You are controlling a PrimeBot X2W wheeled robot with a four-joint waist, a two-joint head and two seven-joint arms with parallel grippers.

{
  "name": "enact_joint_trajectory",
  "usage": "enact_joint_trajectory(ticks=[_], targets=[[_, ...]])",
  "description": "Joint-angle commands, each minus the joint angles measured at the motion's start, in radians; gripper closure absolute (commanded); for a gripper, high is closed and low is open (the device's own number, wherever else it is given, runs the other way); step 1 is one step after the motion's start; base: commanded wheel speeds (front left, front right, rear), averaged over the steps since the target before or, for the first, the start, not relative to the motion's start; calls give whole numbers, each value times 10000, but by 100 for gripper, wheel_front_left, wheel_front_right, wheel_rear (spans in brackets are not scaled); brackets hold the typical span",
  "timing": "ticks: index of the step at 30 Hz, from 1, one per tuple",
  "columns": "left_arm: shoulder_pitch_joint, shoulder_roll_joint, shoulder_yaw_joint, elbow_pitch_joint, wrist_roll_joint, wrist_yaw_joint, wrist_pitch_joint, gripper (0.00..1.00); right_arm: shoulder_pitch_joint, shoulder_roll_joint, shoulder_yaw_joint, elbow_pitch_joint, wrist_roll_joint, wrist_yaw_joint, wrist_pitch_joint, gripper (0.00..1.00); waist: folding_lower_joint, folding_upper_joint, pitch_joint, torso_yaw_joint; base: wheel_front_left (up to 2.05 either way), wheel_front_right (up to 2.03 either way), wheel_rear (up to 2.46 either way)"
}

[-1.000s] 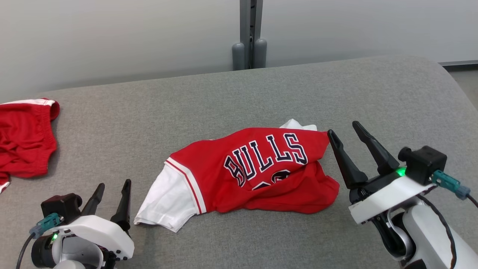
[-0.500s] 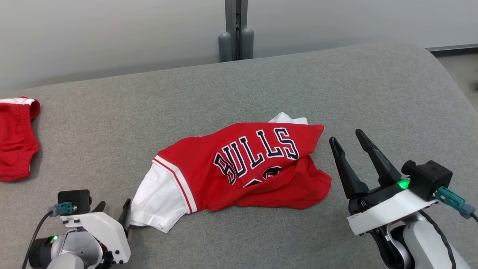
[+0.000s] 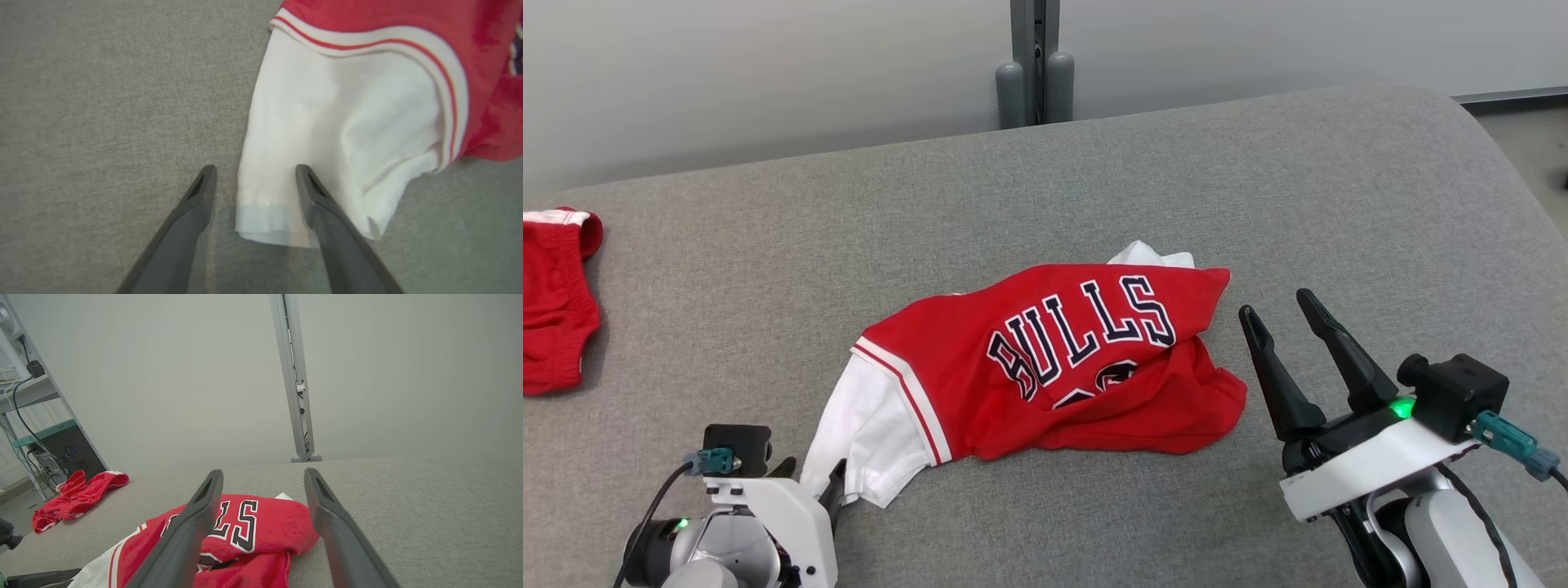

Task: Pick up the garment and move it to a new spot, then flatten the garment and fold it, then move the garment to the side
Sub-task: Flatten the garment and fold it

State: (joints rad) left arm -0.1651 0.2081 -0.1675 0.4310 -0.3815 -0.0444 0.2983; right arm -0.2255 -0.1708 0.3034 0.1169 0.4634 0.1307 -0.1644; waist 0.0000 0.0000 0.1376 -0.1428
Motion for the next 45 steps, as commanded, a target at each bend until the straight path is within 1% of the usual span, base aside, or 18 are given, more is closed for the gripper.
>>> enact_joint_trajectory(ticks=[1, 2, 3, 4, 10, 13, 15, 16, 17, 18, 20, 25, 29, 33, 35, 38, 43, 45], targets=[[156, 20, -58, 28, 48, -49, 55, 14, 63, -33, -13, -21, -92, 1, 37, 0, 0, 0, -1, 1, 0, 0, 0], [154, 36, -93, 27, 81, -26, 91, 56, 62, -24, -4, -33, -90, 1, 67, 0, 0, 0, -2, -2, 0, 0, 0], [157, 38, -110, 13, 84, -4, 90, 84, 62, -16, 3, -40, -86, 1, 89, 0, 0, 0, -5, -4, 0, 0, 0], [162, 39, -117, -14, 81, 16, 50, 100, 65, -13, 7, -45, -81, 1, 95, 0, 0, 0, -8, -5, 0, 0, 0], [159, 113, 119, -502, -54, 226, -284, 100, 156, -30, -147, -25, -93, 1, 121, 0, 0, 0, -85, 92, 0, 0, 0], [242, 169, 374, -907, -189, 408, -505, 100, 258, -29, -240, -7, -127, 1, 126, 0, 0, 0, -168, 246, 0, 0, 0], [329, 241, 596, -1161, -256, 571, -603, 100, 292, -39, -257, -15, -152, 1, 144, 0, 0, 0, -217, 359, 0, 0, 0], [464, 309, 828, -1324, -364, 735, -602, 100, 298, -70, -280, -25, -174, 1, 167, 0, 0, 0, -250, 458, 0, 0, 0], [464, 309, 828, -1324, -364, 735, -602, 100, 298, -70, -280, -25, -174, 1, 167, 0, 0, 0, -250, 458, 0, 0, 0], [538, 344, 940, -1402, -405, 839, -574, 100, 307, -79, -281, -24, -165, 1, 189, 0, 0, 0, -266, 508, 0, 0, 0], [809, 560, 1319, -1489, -508, 1173, -542, 100, 342, -116, -297, -49, -195, 1, 230, 0, 0, 0, -254, 616, 0, 0, 0], [1298, 676, 1837, -1507, -667, 1721, -477, 100, 444, -184, -404, 4, -223, 1, 311, 0, 0, 0, -181, 745, 0, 0, 0], [1589, 712, 1967, -1669, -692, 1980, -393, 100, 514, -248, -586, 132, -232, 1, 302, 0, 0, 0, -148, 809, 0, 0, 0], [1737, 640, 1904, -1835, -672, 2085, -298, 100, 590, -238, -834, 275, -315, 1, 333, 0, 0, 0, -160, 851, 0, 0, 0], [1704, 523, 1865, -2026, -712, 2119, -409, 0, 675, -235, -985, 407, -397, 1, 370, 0, 0, 0, -187, 868, 0, 0, 0], [1635, 431, 1699, -2402, -607, 2041, -610, 0, 736, -185, -1283, 536, -467, 1, 328, 0, 0, 0, -249, 854, 0, 0, 0], [1476, 238, 1526, -3253, -360, 2043, -1354, 0, 969, -258, -1936, 600, -378, 1, 194, 0, 0, 0, -352, 773, 0, 0, 0], [1420, 119, 1411, -3551, -365, 1865, -1786, 0, 1111, -408, -1811, 538, -285, 1, 357, 0, 0, 0, -391, 725, 0, 0, 0]])
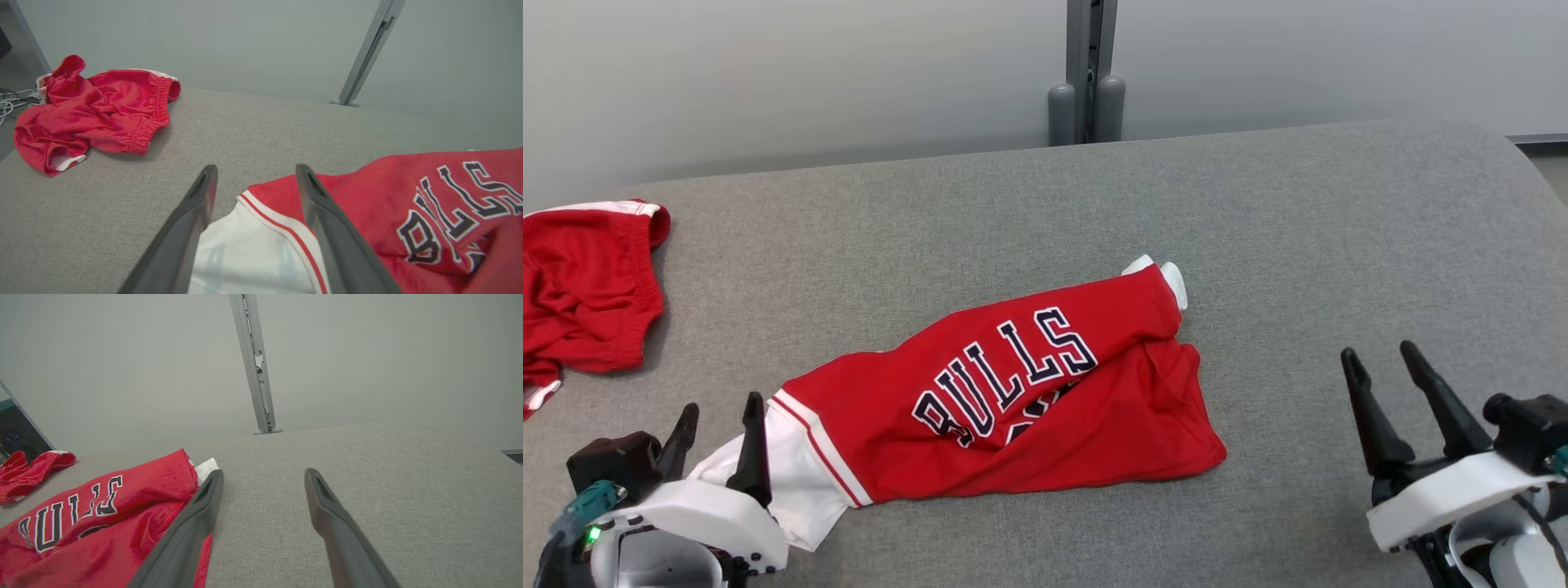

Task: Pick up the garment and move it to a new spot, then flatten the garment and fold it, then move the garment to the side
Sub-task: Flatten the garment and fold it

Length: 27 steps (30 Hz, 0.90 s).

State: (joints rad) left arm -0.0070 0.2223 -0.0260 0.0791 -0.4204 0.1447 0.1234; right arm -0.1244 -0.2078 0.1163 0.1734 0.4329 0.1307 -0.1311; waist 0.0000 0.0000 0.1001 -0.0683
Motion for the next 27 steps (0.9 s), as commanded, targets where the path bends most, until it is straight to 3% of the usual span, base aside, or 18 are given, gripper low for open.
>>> enact_joint_trajectory(ticks=[1, 10, 23, 26, 27], targets=[[-151, -117, -20, -126, -13, -41, -260, 0, 195, -180, 137, -23, 49, 1, 110, 0, 0, 0, -35, -51, 0, 0, 0], [-190, -446, -242, 102, -128, -414, -1349, 0, 363, -533, 1910, 362, 1025, 3, 634, 0, 0, 0, 0, -209, 0, 0, 0], [-769, -538, -551, 929, -264, -804, -1705, 0, -1247, -604, 3964, 2861, 2241, 1, 1099, 0, 0, 0, 166, 302, 0, 0, 0], [-854, -559, -585, 1025, -297, -823, -1751, 0, -1510, -614, 4374, 3283, 2562, 1, 996, 30, 0, 0, 209, 417, 0, 0, 0], [-869, -566, -599, 1054, -309, -823, -1767, 0, -1598, -624, 4494, 3412, 2655, 1, 938, 50, 0, 0, 218, 443, 0, 0, 0]])
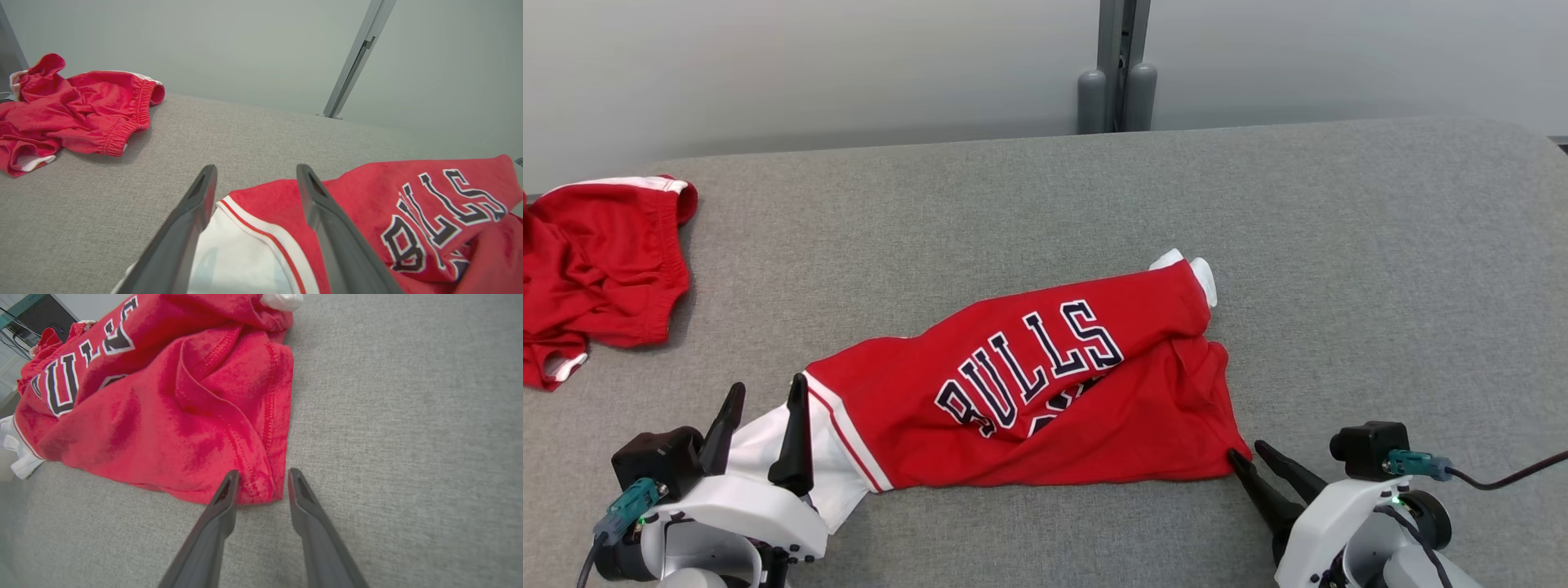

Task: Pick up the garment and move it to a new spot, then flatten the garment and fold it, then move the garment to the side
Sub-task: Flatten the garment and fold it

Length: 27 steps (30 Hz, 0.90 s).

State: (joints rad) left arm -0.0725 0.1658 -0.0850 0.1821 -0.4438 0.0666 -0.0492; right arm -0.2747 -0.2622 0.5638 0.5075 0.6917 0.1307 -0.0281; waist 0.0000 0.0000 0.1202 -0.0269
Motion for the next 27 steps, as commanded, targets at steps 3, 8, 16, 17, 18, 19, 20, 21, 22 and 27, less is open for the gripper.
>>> enact_joint_trajectory(ticks=[3, 8, 16, 17, 18, 19, 20, 21, 22, 27], targets=[[-239, -13, -35, 73, -94, -27, -59, 0, -315, -130, 325, 413, 328, 1, -240, 79, 0, 0, 34, 87, 0, 0, 0], [-218, 18, -39, 149, -132, -36, -101, 0, -540, -209, 617, 697, 650, 1, -530, 100, 0, 0, 34, 101, 0, 0, 0], [-218, 143, 38, 416, -278, -143, -245, 0, -183, -886, 466, 433, 1033, 1, -1397, 100, 0, 0, -70, -52, 0, 0, 0], [-215, 159, 47, 442, -271, -151, -267, 0, -136, -969, 415, 344, 1054, 1, -1434, 100, 0, 0, -80, -95, 0, 0, 0], [-220, 174, 49, 466, -273, -160, -284, 0, -75, -1058, 374, 272, 1059, 1, -1449, 100, 0, 0, -89, -137, 0, 0, 0], [-231, 190, 48, 494, -290, -178, -284, 0, -4, -1135, 345, 195, 1061, 1, -1446, 100, 0, 0, -92, -182, 0, 0, 0], [-250, 206, 43, 518, -304, -190, -288, 0, 72, -1190, 302, 127, 1080, 1, -1405, 100, 0, 0, -92, -221, 0, 0, 0], [-275, 217, 34, 540, -312, -194, -289, 0, 164, -1242, 265, 85, 1100, 1, -1319, 100, 0, 0, -91, -253, 0, 0, 0], [-306, 229, 20, 558, -315, -188, -290, 0, 232, -1278, 237, 71, 1099, 1, -1236, 100, 0, 0, -85, -279, 0, 0, 0], [-381, 265, -30, 641, -313, -209, -283, 0, 560, -1340, 103, 156, 1156, 1, -774, 100, 0, 0, -90, -347, 0, 0, 0]])
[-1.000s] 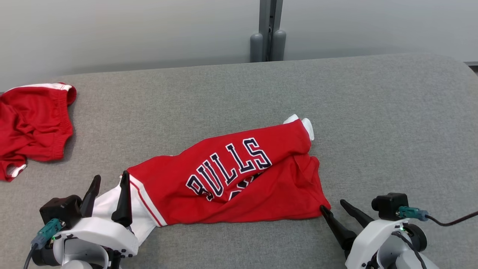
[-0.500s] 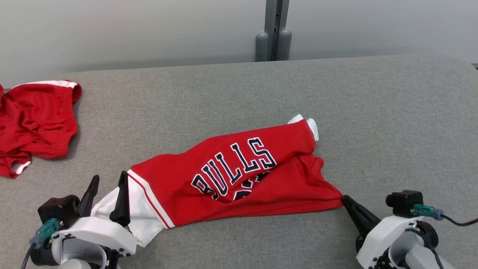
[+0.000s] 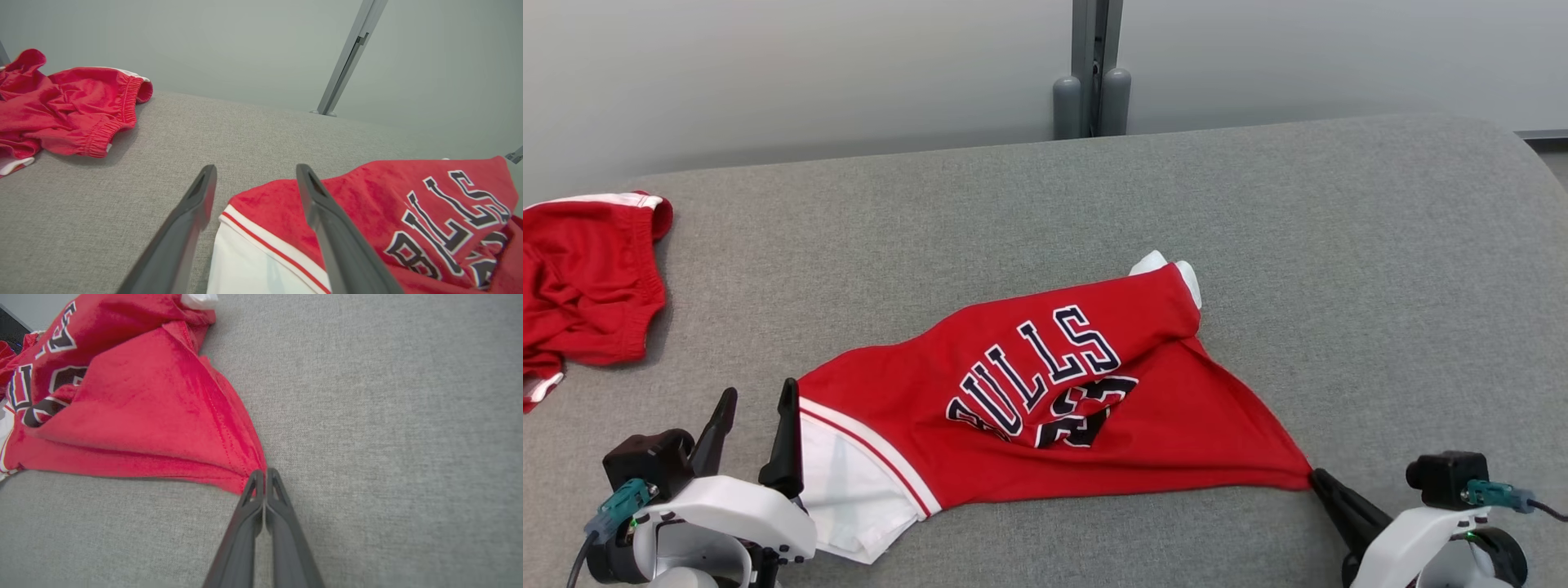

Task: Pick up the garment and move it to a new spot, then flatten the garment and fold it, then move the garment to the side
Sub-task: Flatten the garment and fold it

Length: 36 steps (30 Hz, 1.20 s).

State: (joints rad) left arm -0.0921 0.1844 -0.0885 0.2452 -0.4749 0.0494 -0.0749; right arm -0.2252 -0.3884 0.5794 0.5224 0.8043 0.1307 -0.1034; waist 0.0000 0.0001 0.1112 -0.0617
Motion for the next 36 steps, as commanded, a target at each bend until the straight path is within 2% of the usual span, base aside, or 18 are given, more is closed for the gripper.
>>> enact_joint_trajectory(ticks=[1, 6, 7, 8, 9, 14, 22, 28, 36], targets=[[-194, 85, -11, 24, 1, -34, -22, 0, 146, -74, -53, 31, 58, 1, 115, 100, 0, -1, -6, -1, 0, 0, 0], [-185, 119, -36, 76, -22, -10, -7, 0, 413, -68, -116, -52, 207, 1, 580, 100, 0, -1, -38, 5, 0, 0, 0], [-180, 122, -43, 85, -30, -3, -4, 0, 455, -70, -134, -69, 244, 1, 665, 78, 0, -1, -51, 2, 0, 0, 0], [-172, 130, -45, 95, -35, 7, -1, 0, 485, -71, -156, -96, 246, 1, 708, 5, 0, -1, -65, -3, 0, 0, 0], [-161, 141, -49, 101, -39, 14, -3, 0, 496, -54, -217, -152, 261, 1, 687, 0, 0, -1, -81, -12, 0, 0, 0], [-90, 189, -83, 62, -63, -16, -72, 0, 572, -303, -608, -900, 498, 1, 626, 0, 0, -1, -219, -73, 0, 0, 0], [50, 209, -166, -358, 190, 128, -471, 0, 588, -741, -1685, -2120, -189, 1, -386, 0, 0, -1, -387, -153, 0, 0, 0], [189, 236, -134, -798, 458, 348, -1084, 0, 614, 16, -2787, -2949, -1327, 1, -1262, 0, 0, -1, -476, -196, 0, 0, 0], [493, 49, 226, -1220, 605, 546, -1757, 0, 928, 1043, -3621, -3973, -2501, 1, -1630, 0, 0, -1, -522, -131, 0, 0, 0]])
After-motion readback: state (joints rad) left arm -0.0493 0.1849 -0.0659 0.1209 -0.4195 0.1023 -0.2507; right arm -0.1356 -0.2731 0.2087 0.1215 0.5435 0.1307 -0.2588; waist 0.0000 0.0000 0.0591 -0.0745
